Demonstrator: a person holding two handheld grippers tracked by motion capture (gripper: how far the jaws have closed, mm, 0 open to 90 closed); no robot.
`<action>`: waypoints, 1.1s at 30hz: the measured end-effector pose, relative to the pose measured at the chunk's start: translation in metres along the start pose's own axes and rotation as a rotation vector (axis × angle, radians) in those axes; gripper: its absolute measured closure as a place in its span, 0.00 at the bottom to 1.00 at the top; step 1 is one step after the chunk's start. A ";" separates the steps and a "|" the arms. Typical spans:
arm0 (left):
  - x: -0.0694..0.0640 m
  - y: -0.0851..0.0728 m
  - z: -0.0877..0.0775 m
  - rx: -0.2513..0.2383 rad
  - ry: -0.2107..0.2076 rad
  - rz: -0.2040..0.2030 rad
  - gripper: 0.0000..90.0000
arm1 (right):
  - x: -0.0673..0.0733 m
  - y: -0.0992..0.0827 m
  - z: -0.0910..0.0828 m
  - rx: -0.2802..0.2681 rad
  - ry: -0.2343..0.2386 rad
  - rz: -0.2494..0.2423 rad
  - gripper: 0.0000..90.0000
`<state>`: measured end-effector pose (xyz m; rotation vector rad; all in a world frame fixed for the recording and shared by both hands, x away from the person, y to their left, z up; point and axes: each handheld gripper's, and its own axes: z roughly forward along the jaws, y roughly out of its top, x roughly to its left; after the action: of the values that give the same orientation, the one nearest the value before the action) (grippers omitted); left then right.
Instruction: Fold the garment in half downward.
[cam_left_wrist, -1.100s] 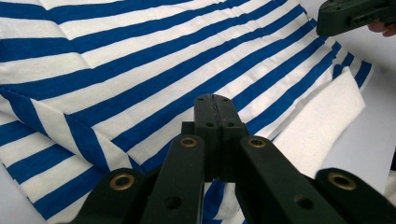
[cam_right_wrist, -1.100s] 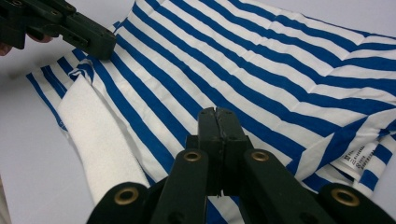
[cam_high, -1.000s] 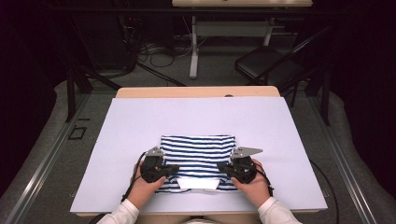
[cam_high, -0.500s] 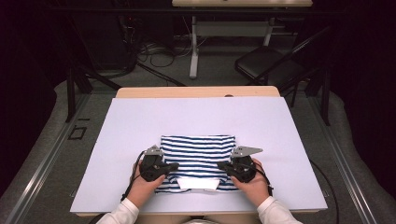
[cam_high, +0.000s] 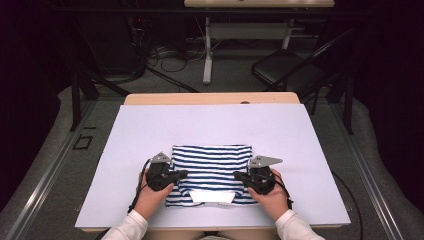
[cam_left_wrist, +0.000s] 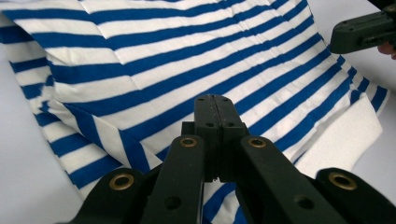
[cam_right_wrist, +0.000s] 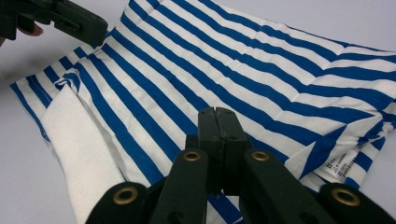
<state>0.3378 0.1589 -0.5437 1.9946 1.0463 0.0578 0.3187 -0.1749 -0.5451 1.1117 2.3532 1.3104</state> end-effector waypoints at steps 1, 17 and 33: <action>0.001 0.002 -0.001 -0.006 0.005 0.002 1.00 | 0.000 0.000 0.000 -0.002 -0.001 0.000 1.00; 0.011 0.019 -0.005 -0.024 0.041 -0.017 0.93 | -0.002 0.001 -0.003 -0.025 -0.006 0.017 0.97; 0.015 0.046 -0.008 -0.015 0.092 -0.010 0.75 | -0.003 0.001 -0.006 -0.042 -0.010 0.030 0.95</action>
<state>0.3741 0.1616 -0.5110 1.9892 1.1111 0.1532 0.3184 -0.1800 -0.5414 1.1434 2.2994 1.3547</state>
